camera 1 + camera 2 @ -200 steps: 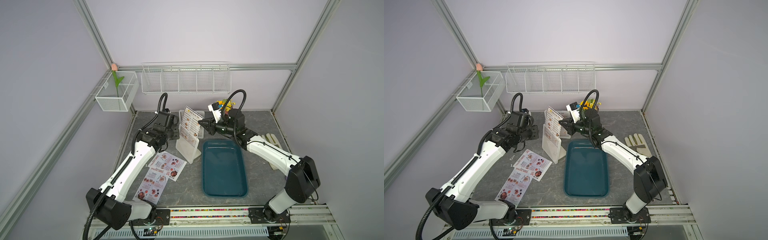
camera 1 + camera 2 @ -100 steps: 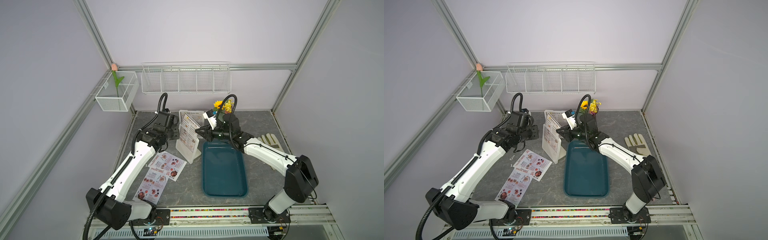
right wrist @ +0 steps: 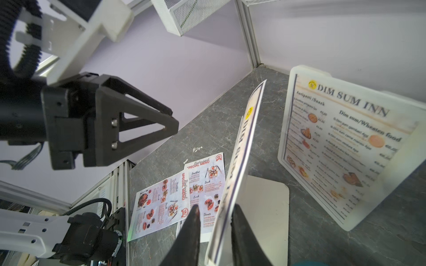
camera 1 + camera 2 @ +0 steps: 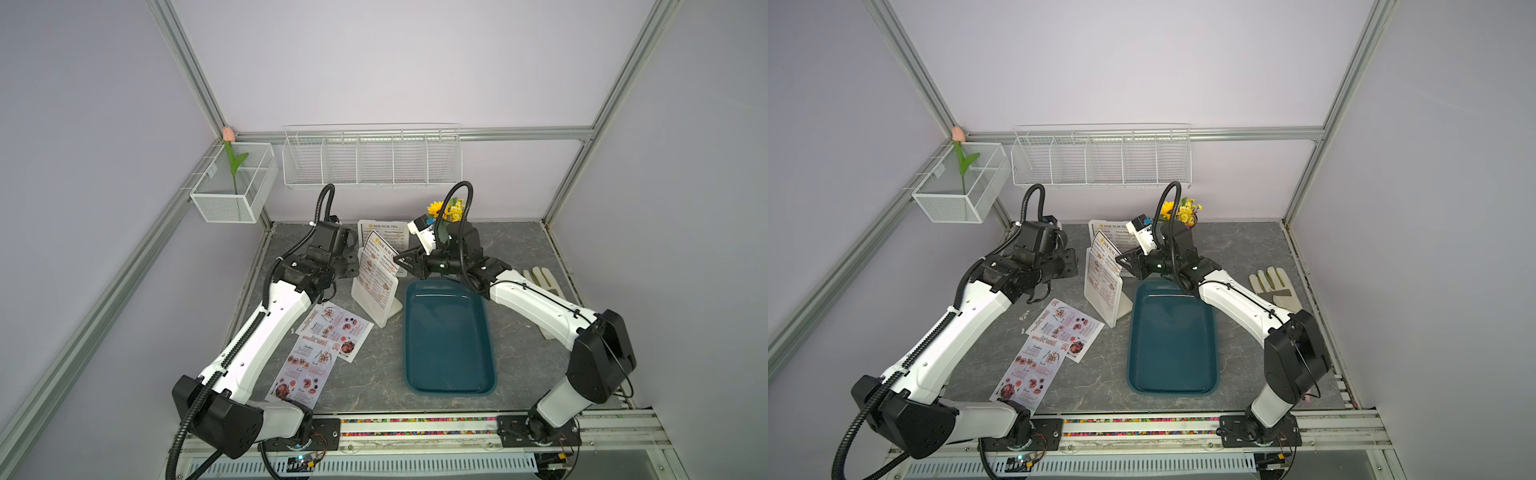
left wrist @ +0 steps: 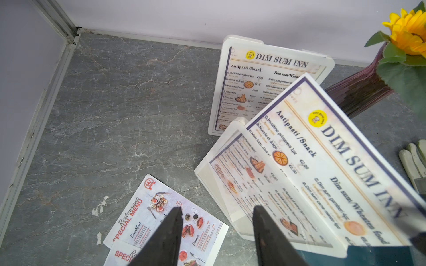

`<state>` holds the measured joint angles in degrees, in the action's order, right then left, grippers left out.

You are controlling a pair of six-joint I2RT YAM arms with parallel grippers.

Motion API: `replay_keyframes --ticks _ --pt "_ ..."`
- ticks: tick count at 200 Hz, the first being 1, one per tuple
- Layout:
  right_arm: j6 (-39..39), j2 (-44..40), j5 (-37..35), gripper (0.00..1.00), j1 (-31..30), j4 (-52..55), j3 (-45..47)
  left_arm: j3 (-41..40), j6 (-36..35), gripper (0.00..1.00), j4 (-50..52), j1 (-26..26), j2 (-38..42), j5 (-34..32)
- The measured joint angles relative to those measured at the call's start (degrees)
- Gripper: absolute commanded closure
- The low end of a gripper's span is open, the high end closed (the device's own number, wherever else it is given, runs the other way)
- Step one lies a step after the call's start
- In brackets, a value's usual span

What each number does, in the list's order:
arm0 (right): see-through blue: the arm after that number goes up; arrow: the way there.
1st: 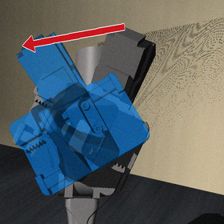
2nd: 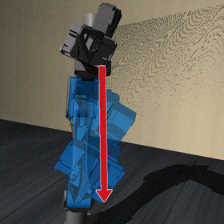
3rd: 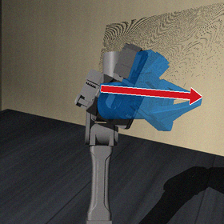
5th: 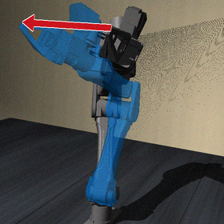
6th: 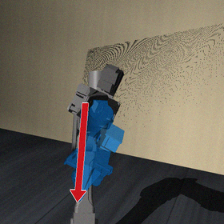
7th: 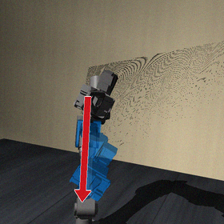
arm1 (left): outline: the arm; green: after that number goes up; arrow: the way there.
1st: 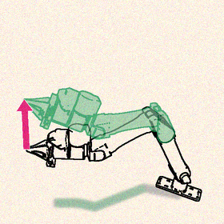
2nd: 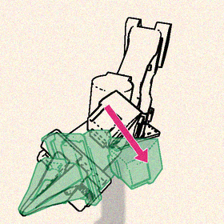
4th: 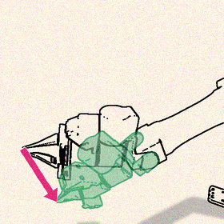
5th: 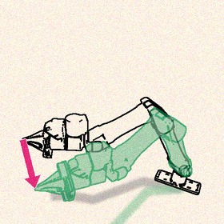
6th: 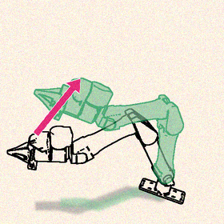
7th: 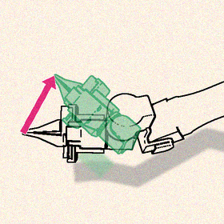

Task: Replace the menus in the menu holders
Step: Insert the menu into the menu holder.

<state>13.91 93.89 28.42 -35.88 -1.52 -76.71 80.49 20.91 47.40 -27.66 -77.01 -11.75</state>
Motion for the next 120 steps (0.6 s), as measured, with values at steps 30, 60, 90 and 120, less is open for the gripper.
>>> replay_keyframes --ticks 30,60,90,120 --pt "-0.52 0.83 -0.09 0.85 0.17 0.42 -1.64 0.31 0.00 0.48 0.02 0.00 -0.26 0.02" --pt "-0.66 2.56 -0.07 0.88 0.17 1.66 -2.10 0.31 0.00 0.48 0.02 0.00 -0.35 0.00" --pt "-0.68 3.15 0.02 0.88 0.17 3.26 -2.10 0.28 0.00 0.48 0.00 0.00 -0.66 0.00" --pt "-0.68 3.17 1.05 0.88 -0.09 3.41 -2.10 0.31 0.02 0.48 0.00 0.00 -0.90 0.02"
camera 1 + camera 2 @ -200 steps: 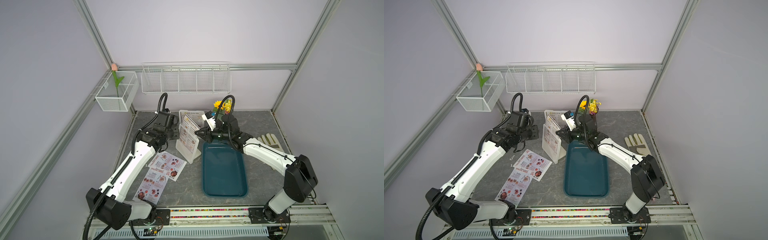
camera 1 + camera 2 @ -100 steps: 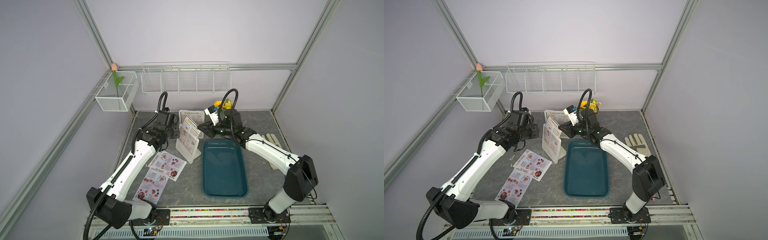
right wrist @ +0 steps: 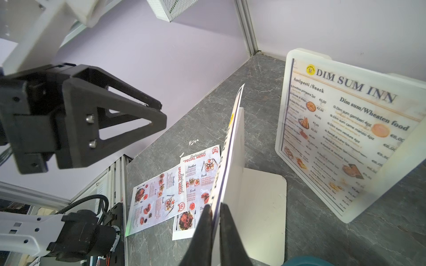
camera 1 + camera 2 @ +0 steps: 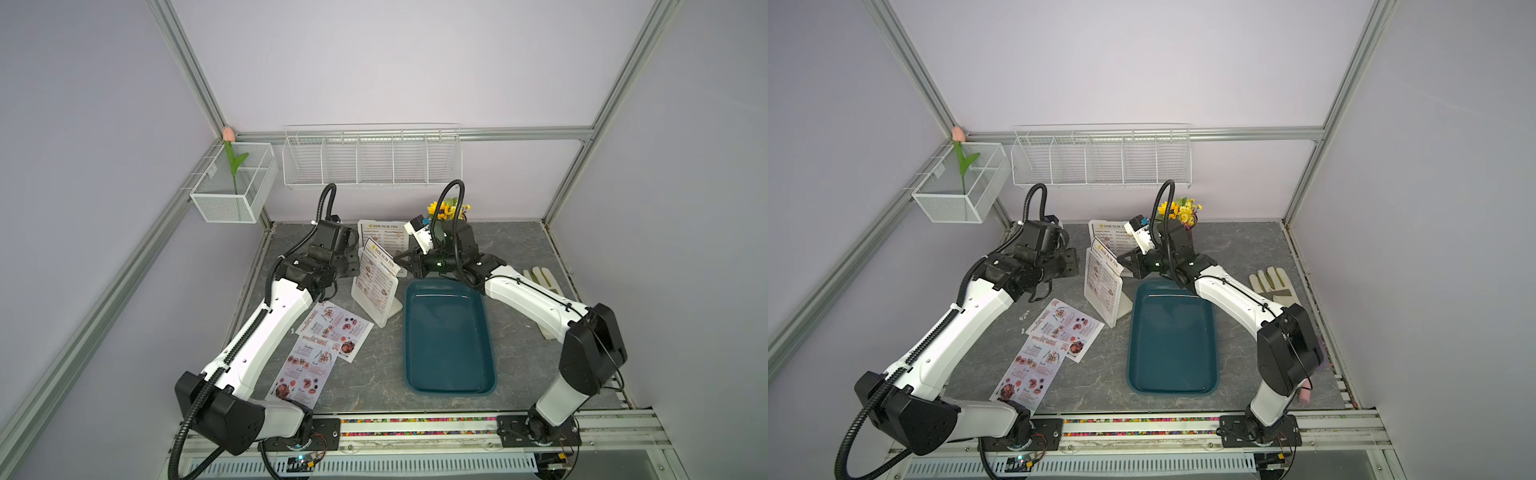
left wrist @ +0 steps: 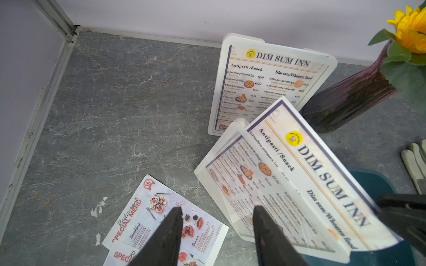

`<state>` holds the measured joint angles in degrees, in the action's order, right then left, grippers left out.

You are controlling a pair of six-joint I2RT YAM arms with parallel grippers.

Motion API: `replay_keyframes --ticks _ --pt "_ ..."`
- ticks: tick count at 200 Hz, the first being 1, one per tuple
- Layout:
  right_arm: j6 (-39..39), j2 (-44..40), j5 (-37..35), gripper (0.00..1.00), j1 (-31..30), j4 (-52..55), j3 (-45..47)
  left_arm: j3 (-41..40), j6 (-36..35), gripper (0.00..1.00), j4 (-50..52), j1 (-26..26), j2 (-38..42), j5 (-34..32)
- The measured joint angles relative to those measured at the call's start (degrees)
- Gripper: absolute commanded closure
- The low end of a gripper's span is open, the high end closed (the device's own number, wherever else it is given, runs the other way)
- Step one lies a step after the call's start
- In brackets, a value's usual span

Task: Replace the menus in the menu holders
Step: Insert the menu into the menu holder.

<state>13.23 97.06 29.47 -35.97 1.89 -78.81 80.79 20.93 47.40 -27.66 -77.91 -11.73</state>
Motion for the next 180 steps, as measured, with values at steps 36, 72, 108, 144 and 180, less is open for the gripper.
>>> replay_keyframes --ticks 36,72,108,144,180 --pt "0.02 0.48 0.42 0.87 -1.07 0.04 0.00 -0.02 0.00 0.48 0.00 0.00 -0.02 0.00" --pt "0.00 0.57 0.39 0.87 -1.36 0.04 0.00 0.00 0.00 0.48 0.00 0.00 -0.04 0.00" --pt "0.00 1.14 0.44 0.87 -1.38 0.02 0.00 0.00 0.02 0.48 -0.02 0.00 -0.09 -0.02" --pt "0.11 4.02 0.63 0.87 -1.73 0.02 0.00 -0.02 0.02 0.48 -0.15 0.00 -0.09 -0.07" --pt "0.31 4.31 0.79 0.80 -2.21 -0.42 -0.04 -0.50 0.02 0.48 -0.39 0.00 0.00 -0.28"
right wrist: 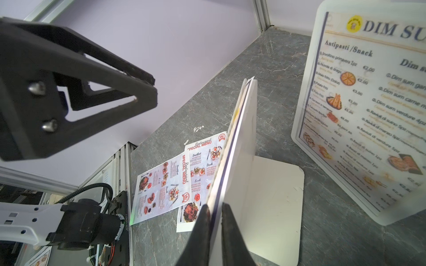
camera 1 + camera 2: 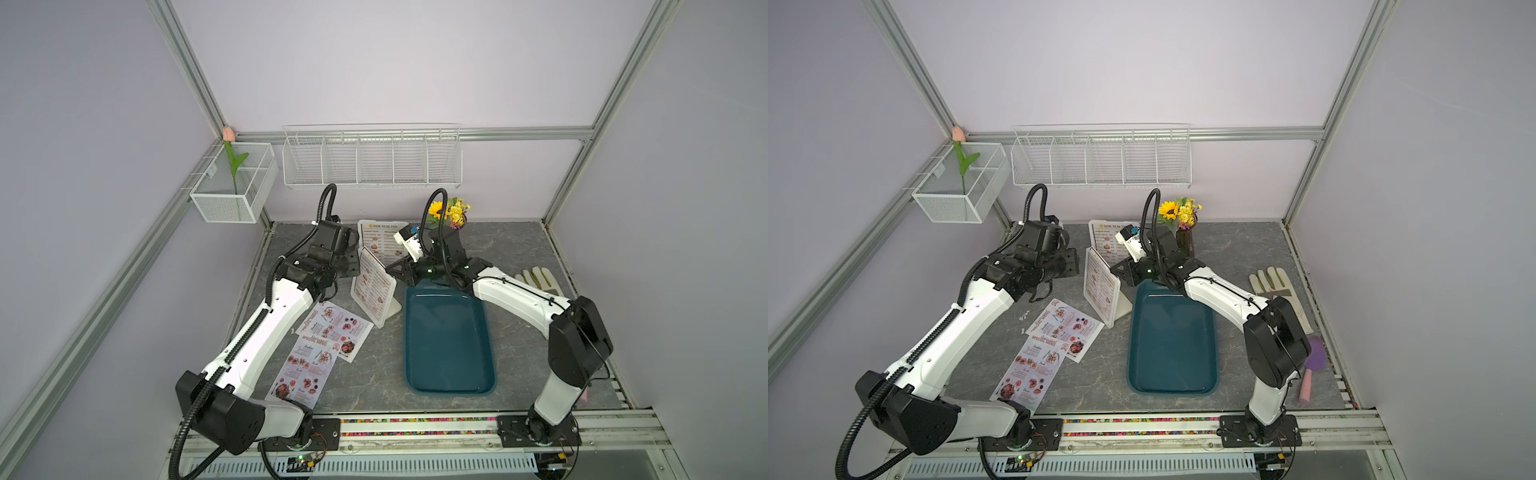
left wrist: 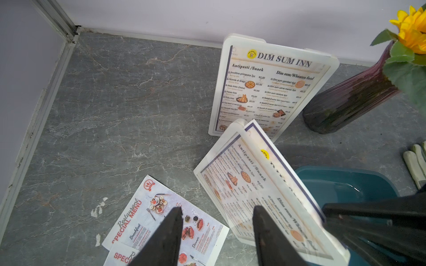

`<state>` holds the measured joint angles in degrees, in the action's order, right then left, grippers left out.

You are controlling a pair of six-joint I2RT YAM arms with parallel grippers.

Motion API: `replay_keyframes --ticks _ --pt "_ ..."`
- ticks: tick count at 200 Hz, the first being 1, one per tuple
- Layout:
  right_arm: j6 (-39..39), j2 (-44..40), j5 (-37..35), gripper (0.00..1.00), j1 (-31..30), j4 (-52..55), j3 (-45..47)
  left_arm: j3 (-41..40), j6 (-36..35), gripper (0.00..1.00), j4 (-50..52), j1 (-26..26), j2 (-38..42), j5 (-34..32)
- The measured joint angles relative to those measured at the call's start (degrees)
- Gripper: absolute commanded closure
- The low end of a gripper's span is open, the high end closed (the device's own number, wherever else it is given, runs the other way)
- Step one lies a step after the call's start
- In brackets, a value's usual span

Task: Replace the menus in the menu holders
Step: Insert the menu into the menu holder.

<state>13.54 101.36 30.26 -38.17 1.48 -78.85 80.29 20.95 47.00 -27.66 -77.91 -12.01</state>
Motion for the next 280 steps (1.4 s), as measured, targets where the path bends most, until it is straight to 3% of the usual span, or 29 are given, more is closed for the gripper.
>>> replay_keyframes --ticks 33,102,162,280 --pt "0.20 -0.04 -0.66 0.74 -0.07 0.26 -0.02 -0.04 0.00 0.48 -0.04 0.00 0.02 -0.02" --pt "0.35 0.55 -1.11 0.73 0.09 0.81 -5.64 -0.04 0.02 0.48 -0.02 0.00 0.02 0.00" --pt "1.60 7.13 -1.66 0.83 0.24 -0.26 -9.81 -0.04 0.00 0.48 -0.02 0.00 0.02 0.00" --pt "4.57 8.59 1.22 0.87 0.26 -3.91 -9.99 -0.04 0.00 0.48 -0.04 0.00 0.02 -0.02"
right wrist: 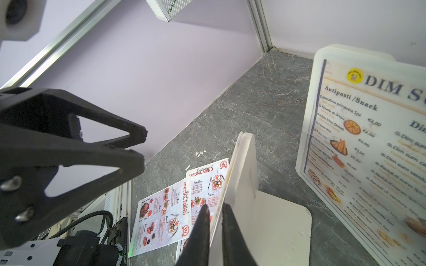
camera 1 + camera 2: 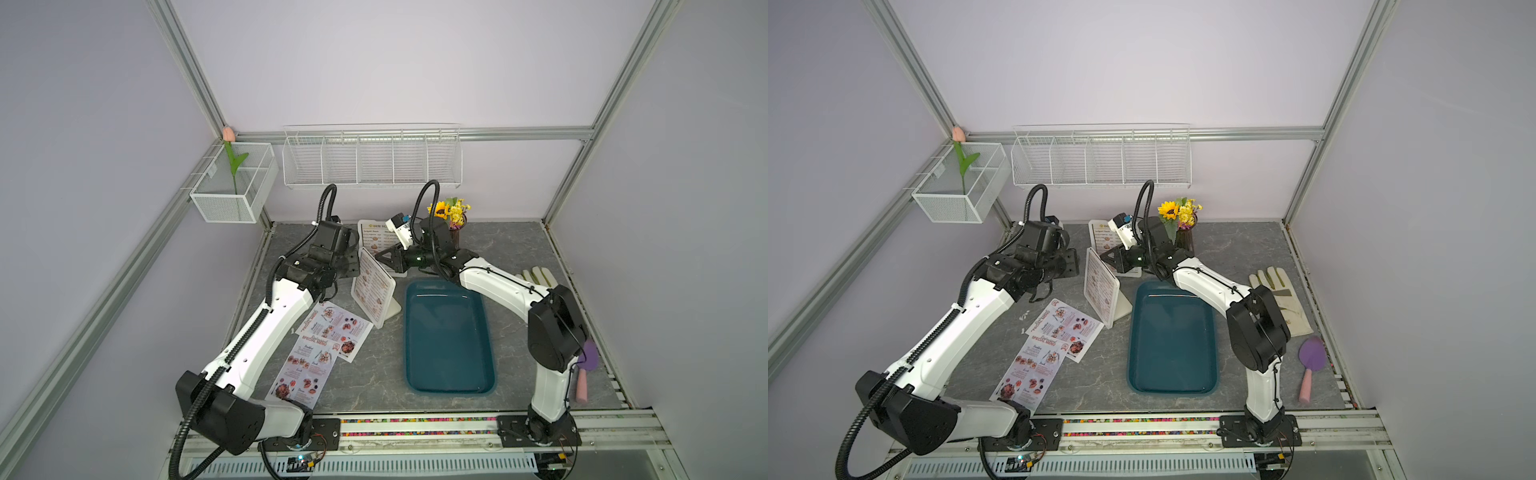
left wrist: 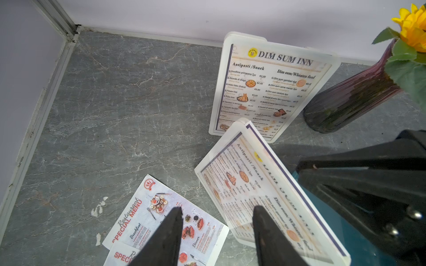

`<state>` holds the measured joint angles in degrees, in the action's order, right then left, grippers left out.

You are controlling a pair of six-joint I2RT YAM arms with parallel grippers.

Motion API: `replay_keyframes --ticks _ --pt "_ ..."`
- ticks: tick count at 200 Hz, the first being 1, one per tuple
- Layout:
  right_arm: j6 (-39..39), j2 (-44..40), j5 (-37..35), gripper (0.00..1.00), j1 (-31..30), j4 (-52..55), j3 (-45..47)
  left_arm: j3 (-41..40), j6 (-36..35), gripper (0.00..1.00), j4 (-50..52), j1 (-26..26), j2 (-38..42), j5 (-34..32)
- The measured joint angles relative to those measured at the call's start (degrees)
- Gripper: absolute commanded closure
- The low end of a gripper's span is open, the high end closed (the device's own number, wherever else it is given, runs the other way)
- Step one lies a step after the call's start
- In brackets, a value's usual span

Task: Replace the menus in the menu holders
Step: Insert the menu into the menu holder.

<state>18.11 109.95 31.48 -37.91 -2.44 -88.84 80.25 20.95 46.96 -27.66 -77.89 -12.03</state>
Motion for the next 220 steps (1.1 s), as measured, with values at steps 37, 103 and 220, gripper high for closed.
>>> replay_keyframes --ticks 37,103,220 --pt "0.35 0.00 0.92 0.90 -0.02 -0.02 0.00 0.00 0.00 0.48 0.00 0.00 0.00 -0.02" --pt "0.37 0.00 1.46 0.91 -0.07 0.02 0.02 -1.11 0.00 0.48 -0.66 0.00 0.11 0.00" --pt "0.35 0.48 2.97 0.91 -0.07 0.37 -0.22 -1.11 0.00 0.48 -0.83 0.00 0.11 -0.20"
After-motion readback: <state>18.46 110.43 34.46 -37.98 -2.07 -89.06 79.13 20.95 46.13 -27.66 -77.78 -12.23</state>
